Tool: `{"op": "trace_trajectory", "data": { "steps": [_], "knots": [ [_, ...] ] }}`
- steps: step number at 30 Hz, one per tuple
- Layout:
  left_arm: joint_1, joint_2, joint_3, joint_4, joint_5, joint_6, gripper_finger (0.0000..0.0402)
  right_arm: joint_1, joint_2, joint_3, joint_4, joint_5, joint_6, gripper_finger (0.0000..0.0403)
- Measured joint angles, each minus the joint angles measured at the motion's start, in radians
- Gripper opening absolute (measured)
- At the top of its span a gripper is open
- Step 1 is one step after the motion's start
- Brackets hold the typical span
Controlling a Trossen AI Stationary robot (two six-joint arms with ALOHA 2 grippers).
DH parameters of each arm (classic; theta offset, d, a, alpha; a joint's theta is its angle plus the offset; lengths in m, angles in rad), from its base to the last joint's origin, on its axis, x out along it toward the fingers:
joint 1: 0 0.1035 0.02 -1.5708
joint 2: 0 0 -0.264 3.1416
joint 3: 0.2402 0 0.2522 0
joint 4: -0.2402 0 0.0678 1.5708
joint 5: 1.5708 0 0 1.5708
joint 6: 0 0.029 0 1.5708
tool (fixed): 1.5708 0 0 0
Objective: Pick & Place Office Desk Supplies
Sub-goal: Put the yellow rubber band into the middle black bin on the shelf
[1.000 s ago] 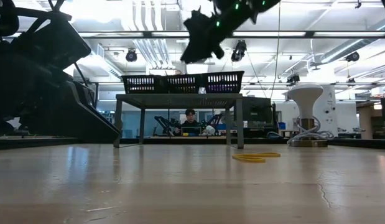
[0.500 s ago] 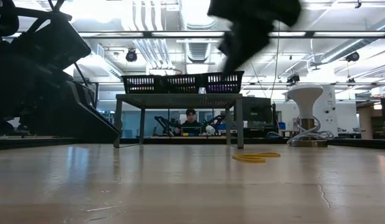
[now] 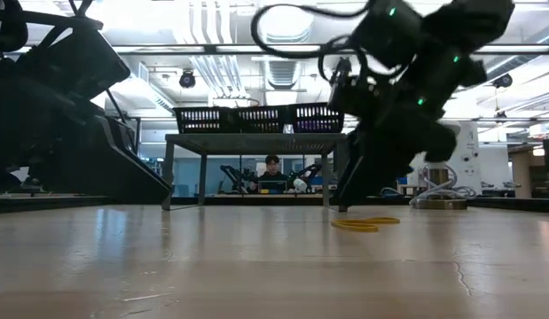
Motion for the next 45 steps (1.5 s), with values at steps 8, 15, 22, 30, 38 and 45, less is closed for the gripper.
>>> {"op": "trace_trajectory", "data": {
  "steps": [8, 15, 22, 30, 38, 45],
  "knots": [
    [0.000, 0.000, 0.000, 0.000, 0.000, 0.000, 0.0120, -0.078, 0.017, -0.039, 0.022, -0.177, -0.146, 0.0129],
    [0.000, 0.000, 0.000, -0.001, 0.000, 0.000, 0.0120, -0.075, 0.061, -0.051, 0.038, -0.188, -0.166, 0.0060],
    [0.000, 0.000, 0.000, -0.003, 0.000, 0.000, 0.0120, -0.059, 0.046, -0.048, 0.046, -0.120, -0.142, 0.0011],
    [0.000, 0.000, 0.000, -0.003, 0.000, -0.001, 0.0120, 0.035, -0.026, 0.018, 0.196, 0.145, -0.140, 0.0008],
    [0.000, 0.000, 0.000, 0.000, 0.000, -0.001, 0.0120, 0.037, -0.092, 0.185, 0.196, 0.351, -0.246, 0.0008],
    [0.000, 0.000, 0.000, 0.004, 0.000, -0.001, 0.0120, -0.092, -0.070, 0.397, 0.178, 0.375, -0.384, 0.0008]
  ]
}}
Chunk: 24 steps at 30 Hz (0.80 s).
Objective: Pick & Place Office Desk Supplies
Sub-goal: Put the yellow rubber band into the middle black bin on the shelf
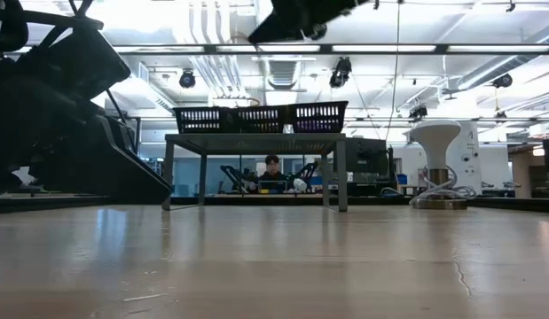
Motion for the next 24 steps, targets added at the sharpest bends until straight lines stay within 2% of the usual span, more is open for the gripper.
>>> {"op": "trace_trajectory", "data": {
  "steps": [5, 10, 14, 20, 24],
  "knots": [
    [0.000, 0.000, 0.000, 0.000, 0.000, 0.000, 0.0120, -0.137, 0.054, 0.131, -0.093, -0.012, -0.007, 0.0008],
    [0.000, 0.000, 0.000, -0.001, 0.000, 0.000, 0.0120, -0.281, 0.125, 0.219, -0.134, -0.149, 0.063, 0.0008],
    [0.000, 0.000, 0.000, -0.004, 0.000, 0.001, 0.0120, -0.367, 0.190, 0.275, -0.212, -0.191, 0.124, 0.0008],
    [0.000, 0.000, 0.000, -0.005, 0.000, 0.002, 0.0120, -0.423, 0.221, 0.339, -0.376, -0.212, 0.126, 0.0014],
    [0.000, 0.000, 0.000, -0.011, 0.000, 0.004, 0.0120, -0.422, 0.208, 0.354, -0.392, -0.252, 0.135, 0.0043]
  ]
}}
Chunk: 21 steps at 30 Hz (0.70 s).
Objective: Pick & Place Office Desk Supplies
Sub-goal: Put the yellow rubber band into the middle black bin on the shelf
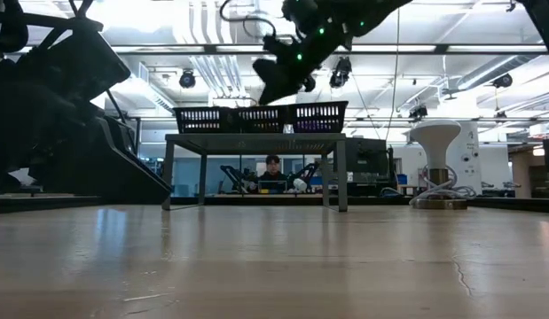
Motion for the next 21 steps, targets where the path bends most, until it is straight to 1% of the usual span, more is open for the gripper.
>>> {"op": "trace_trajectory", "data": {
  "steps": [4, 7, 8, 12, 14, 16, 21],
  "knots": [
    [0.000, 0.000, 0.000, -0.001, 0.000, 0.000, 0.0120, 0.000, -0.005, 0.033, 0.000, -0.067, 0.047, 0.0088],
    [0.000, 0.000, 0.000, -0.001, 0.000, 0.000, 0.0120, 0.001, -0.005, 0.055, -0.027, -0.136, 0.125, 0.0116],
    [0.000, 0.000, 0.000, -0.001, 0.000, 0.000, 0.0120, 0.000, -0.005, 0.064, -0.041, -0.189, 0.142, 0.0123],
    [0.000, 0.000, 0.000, -0.001, 0.000, 0.000, 0.0120, -0.002, 0.004, 0.081, -0.073, -0.474, 0.208, 0.0134],
    [0.001, 0.000, 0.000, -0.001, 0.000, 0.000, 0.0120, -0.001, 0.014, 0.081, -0.078, -0.558, 0.235, 0.0131],
    [0.001, 0.000, 0.000, -0.001, 0.000, 0.000, 0.0120, -0.001, 0.031, 0.081, -0.077, -0.586, 0.237, 0.0126],
    [0.001, 0.000, 0.000, -0.001, 0.000, 0.000, 0.0120, -0.009, 0.062, 0.121, -0.133, -0.577, 0.233, 0.0112]
  ]
}}
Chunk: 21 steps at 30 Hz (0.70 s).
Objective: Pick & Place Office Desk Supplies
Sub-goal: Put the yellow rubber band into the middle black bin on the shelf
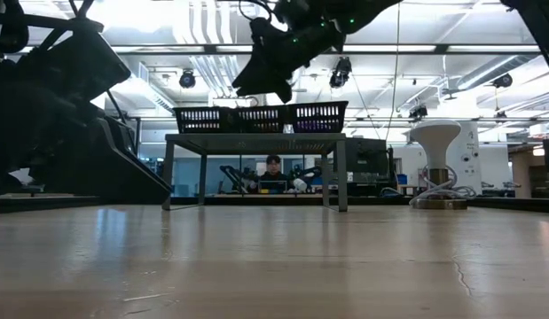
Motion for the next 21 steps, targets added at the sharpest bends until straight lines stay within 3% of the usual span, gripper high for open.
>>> {"op": "trace_trajectory", "data": {
  "steps": [12, 21],
  "knots": [
    [0.004, 0.000, 0.000, -0.001, 0.000, -0.001, 0.0120, -0.008, 0.188, 0.322, -0.412, 0.242, -0.068, 0.0090],
    [0.004, 0.000, 0.000, -0.001, 0.000, -0.002, 0.0120, -0.004, 0.247, 0.487, -0.565, 0.397, -0.061, 0.0079]
  ]
}}
